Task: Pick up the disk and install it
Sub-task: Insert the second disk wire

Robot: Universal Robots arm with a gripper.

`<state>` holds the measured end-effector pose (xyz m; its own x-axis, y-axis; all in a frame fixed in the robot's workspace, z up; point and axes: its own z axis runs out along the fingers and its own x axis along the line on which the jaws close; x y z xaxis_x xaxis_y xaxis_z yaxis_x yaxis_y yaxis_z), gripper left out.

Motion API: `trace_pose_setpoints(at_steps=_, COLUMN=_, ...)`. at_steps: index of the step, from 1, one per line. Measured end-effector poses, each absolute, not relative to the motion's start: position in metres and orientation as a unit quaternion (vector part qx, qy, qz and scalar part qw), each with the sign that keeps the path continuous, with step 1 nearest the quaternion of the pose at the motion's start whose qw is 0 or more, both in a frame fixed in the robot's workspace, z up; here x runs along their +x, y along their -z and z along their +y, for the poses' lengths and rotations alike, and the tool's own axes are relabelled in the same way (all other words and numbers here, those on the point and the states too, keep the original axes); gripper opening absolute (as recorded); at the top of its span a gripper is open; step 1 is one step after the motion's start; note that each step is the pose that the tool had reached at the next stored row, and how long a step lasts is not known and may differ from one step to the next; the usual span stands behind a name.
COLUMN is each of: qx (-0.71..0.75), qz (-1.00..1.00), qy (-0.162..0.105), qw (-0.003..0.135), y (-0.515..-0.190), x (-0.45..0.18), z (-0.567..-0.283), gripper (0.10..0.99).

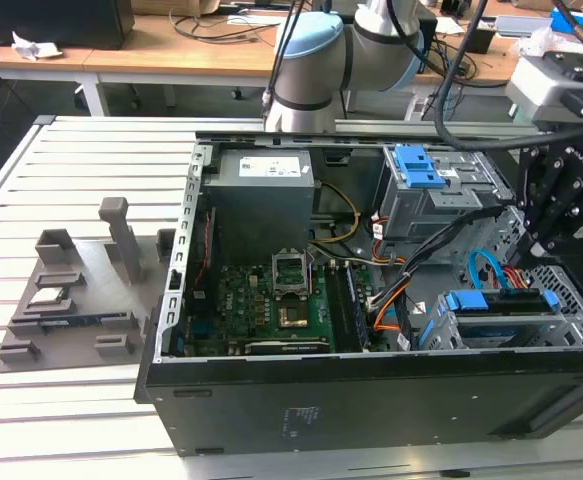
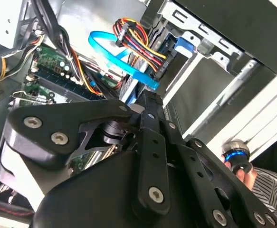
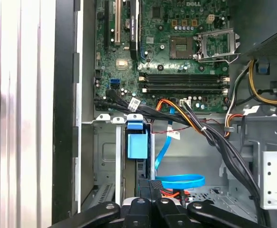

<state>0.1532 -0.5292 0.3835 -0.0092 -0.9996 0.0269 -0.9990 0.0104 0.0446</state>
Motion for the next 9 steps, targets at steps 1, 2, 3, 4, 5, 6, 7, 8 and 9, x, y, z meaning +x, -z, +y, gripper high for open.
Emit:
trace_pose_setpoints(at_steps=1, qx=0.703, qz=-0.710, qy=0.006, qw=0.025, y=-0.3867, x=0.1532, z=-0.5292, gripper=0.106)
trace_pose_setpoints(at_steps=2, qx=0.703, qz=-0.710, qy=0.006, qw=0.025, y=-0.3884, x=0.1532, z=-0.5292, gripper=0.106)
trace_pose_setpoints(at_steps=3, qx=0.703, qz=-0.710, qy=0.006, qw=0.025, y=-0.3894, x=0.1532, z=-0.5292, gripper=0.106)
trace_pose_setpoints(at_steps=4, qx=0.703, qz=-0.710, qy=0.006, qw=0.025, y=-0.3897, x=0.1532, z=-0.5292, gripper=0.106)
trace_pose_setpoints(at_steps=5, qx=0.703, qz=-0.710, qy=0.006, qw=0.025, y=-0.3898, x=0.1532, z=-0.5292, gripper=0.106)
trace_pose_setpoints(at_steps=6, qx=0.703, qz=-0.710, qy=0.006, qw=0.025, y=-0.3898, x=0.1532, z=-0.5292, gripper=0.106)
trace_pose_setpoints(at_steps=7, qx=0.703, qz=-0.710, qy=0.006, qw=0.025, y=-0.3899, x=0.1532, z=-0.5292, gripper=0.106)
trace_pose_setpoints(at_steps=8, qx=0.703, qz=-0.710, qy=0.006, qw=0.025, y=-0.3899, x=0.1532, z=-0.5292, gripper=0.106)
trace_pose_setpoints(at_steps=9, qx=0.703, qz=-0.710, qy=0.006, qw=0.025, y=-0.3899, x=0.1532, z=-0.5292, gripper=0.106)
